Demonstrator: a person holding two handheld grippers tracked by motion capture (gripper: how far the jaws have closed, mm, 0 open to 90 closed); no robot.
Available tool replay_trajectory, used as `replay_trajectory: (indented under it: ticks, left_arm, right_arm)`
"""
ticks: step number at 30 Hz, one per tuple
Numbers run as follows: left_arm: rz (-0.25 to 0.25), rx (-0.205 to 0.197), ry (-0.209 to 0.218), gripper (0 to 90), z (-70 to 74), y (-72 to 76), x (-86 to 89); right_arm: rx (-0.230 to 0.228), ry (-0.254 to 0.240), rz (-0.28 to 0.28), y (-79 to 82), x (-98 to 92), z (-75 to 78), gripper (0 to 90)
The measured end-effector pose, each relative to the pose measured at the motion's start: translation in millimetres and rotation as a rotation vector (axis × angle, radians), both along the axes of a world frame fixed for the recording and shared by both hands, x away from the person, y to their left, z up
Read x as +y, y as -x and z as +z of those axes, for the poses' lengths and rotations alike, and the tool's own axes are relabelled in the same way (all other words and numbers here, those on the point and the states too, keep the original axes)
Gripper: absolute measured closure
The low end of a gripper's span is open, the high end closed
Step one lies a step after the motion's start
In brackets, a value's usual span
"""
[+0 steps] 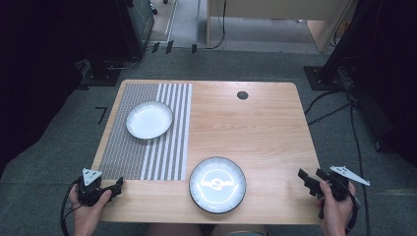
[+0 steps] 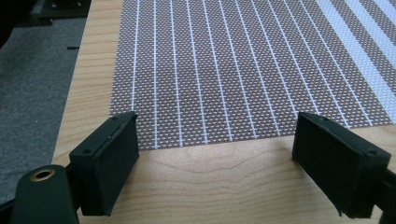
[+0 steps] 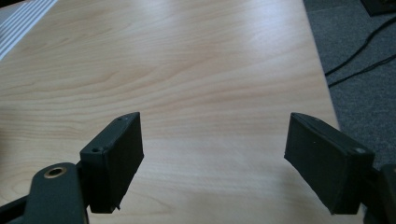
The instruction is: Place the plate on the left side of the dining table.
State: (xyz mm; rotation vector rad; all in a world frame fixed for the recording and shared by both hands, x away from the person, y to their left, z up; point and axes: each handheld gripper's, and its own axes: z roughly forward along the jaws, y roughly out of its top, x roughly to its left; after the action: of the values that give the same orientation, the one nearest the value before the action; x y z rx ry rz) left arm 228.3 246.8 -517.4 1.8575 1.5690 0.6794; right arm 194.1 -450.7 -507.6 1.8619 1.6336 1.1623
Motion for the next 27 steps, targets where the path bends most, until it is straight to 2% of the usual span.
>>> replay_trajectory:
  ticks: [5,11,13,16,17,27]
  left_arm:
    - [0.001,-0.004,0.001,14.2,-0.4,0.5,0.0]
    - [0.002,-0.006,0.002,14.1,-0.7,0.5,-0.2]
    - [0.003,-0.006,0.002,14.1,-0.7,0.5,-0.3]
    - [0.003,-0.006,0.002,14.1,-0.7,0.5,-0.3]
    - [0.003,-0.006,0.002,14.1,-0.7,0.5,-0.3]
    - [0.002,-0.005,0.002,14.1,-0.6,0.3,-0.2]
  right_arm:
    - [0.015,-0.007,-0.022,10.2,-6.4,-8.4,19.2]
    - [0.035,0.004,-0.015,15.0,-2.6,-15.1,19.0]
    - [0.043,0.047,-0.014,14.7,2.0,-15.4,19.0]
    - [0.042,0.067,-0.015,14.6,4.0,-15.7,18.9]
    - [0.042,0.092,-0.020,14.9,7.5,-16.2,18.8]
    - [0.060,0.177,-0.005,13.3,20.4,-16.6,15.6]
